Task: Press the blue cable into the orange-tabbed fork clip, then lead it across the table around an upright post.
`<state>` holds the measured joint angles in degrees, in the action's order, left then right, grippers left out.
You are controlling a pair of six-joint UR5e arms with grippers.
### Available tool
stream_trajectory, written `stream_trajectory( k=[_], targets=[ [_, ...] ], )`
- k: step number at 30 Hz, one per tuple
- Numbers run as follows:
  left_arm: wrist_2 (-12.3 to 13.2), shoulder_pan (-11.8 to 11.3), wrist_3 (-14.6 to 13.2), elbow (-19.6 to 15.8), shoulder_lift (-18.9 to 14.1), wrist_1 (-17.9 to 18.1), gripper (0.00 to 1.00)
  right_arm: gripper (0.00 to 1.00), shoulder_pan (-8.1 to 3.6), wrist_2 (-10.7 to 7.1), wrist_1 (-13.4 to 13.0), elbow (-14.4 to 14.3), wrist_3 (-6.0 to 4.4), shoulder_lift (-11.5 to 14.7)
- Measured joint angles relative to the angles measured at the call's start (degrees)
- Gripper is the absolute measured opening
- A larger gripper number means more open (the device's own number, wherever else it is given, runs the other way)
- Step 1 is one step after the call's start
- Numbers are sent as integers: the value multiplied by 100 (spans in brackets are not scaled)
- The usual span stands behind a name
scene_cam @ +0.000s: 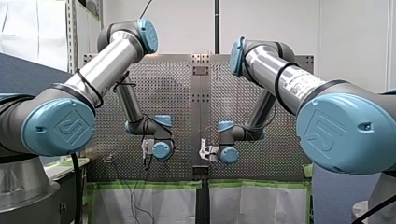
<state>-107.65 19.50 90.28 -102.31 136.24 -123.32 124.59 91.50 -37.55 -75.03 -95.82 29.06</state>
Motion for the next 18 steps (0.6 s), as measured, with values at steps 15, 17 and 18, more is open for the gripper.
stream_trajectory(
  k=[15, 17, 18],
  targets=[
    [-66, 5, 9, 1, -8, -85, 0, 0, -3, 1, 7, 4, 13, 2],
    [-62, 9, -1, 1, -26, -103, 0, 0, -11, 1, 13, 15, 40, 15],
    [-61, 11, -8, 1, -45, -111, 0, 0, -17, 1, 28, 20, 68, 36]
  ],
)
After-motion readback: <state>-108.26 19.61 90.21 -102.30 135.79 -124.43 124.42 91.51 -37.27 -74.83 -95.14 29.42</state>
